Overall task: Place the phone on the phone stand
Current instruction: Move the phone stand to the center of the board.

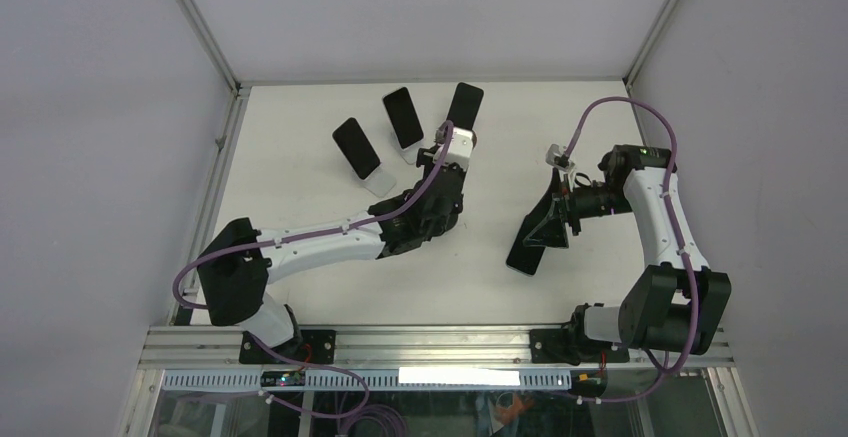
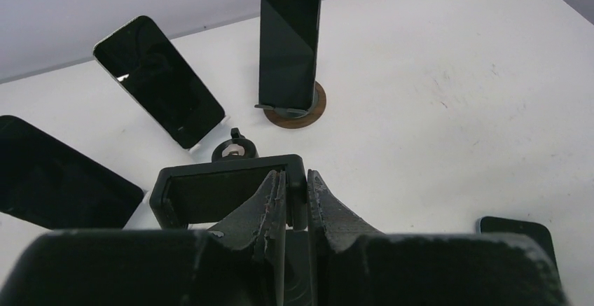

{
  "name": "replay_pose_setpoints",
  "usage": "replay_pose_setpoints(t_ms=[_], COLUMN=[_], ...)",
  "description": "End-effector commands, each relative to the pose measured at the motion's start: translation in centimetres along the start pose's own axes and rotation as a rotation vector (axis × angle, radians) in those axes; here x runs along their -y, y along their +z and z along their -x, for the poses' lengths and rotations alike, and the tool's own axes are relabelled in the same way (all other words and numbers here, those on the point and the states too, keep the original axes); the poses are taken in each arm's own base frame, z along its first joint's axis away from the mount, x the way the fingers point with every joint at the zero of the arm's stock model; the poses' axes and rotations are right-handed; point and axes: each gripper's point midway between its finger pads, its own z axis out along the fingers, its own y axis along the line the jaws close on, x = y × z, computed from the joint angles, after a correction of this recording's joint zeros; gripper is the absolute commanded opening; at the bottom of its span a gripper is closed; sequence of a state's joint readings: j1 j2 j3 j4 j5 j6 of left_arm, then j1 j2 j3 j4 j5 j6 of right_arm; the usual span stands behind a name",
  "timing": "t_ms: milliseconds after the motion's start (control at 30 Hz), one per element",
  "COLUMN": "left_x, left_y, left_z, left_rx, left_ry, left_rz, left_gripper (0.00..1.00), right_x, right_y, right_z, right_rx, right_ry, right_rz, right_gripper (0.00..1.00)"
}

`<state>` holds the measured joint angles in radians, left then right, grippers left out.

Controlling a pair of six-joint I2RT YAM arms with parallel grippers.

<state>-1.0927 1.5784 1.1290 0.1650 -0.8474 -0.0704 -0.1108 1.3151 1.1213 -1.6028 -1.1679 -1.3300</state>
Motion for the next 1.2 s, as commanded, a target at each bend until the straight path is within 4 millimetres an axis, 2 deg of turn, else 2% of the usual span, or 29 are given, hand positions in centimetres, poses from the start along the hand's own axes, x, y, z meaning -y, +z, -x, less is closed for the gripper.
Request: replay_pose_setpoints(t_ms=[0, 100, 200, 367, 467, 700, 933, 1067, 1167], left_x=[-0.3, -0.1, 0.2, 1.4, 2.0, 2.5, 2.8, 4.0, 5.1], left_y=[0.0, -0.5, -1.2, -2.9, -3.9, -5.7, -9.1, -11.2, -12.0], left_z=[3.3, 2.7, 2.2, 2.5, 2.9, 4.5, 8.4, 9.5, 9.2], left_rx=[0.08, 0.062, 0.04, 0.018, 0.014, 0.011, 0.08, 0.091, 0.052], left_ry=[-0.143, -0.163, -0.198, -0.255, -0.262, -0.279, -0.262, -0.255, -0.269], left_rz=[0.044, 0.015, -0.04, -0.169, -0.227, -0.331, -0.527, -0.686, -0.757], left_gripper=[0.0, 0.0, 0.13, 0.22, 0.32, 0.61, 0.81, 0.81, 0.8], right_x=[-0.3, -0.3, -0.2, -0.2, -0.2, -0.2, -0.2, 0.0, 0.7], right_y=[-0.1, -0.1, -0.1, -0.1, -0.1, -0.1, -0.2, -0.3, -0.5], right_z=[0.7, 0.7, 0.7, 0.6, 0.6, 0.6, 0.6, 0.6, 0.6], right_rx=[0.038, 0.038, 0.038, 0.037, 0.037, 0.036, 0.039, 0.038, 0.037], right_ry=[-0.027, -0.028, -0.027, -0.024, -0.024, -0.024, -0.026, -0.02, -0.014], right_rz=[0.0, 0.0, 0.0, -0.001, -0.001, -0.001, -0.008, -0.02, -0.046], right_gripper=[0.77, 0.77, 0.77, 0.77, 0.77, 0.77, 0.77, 0.77, 0.77])
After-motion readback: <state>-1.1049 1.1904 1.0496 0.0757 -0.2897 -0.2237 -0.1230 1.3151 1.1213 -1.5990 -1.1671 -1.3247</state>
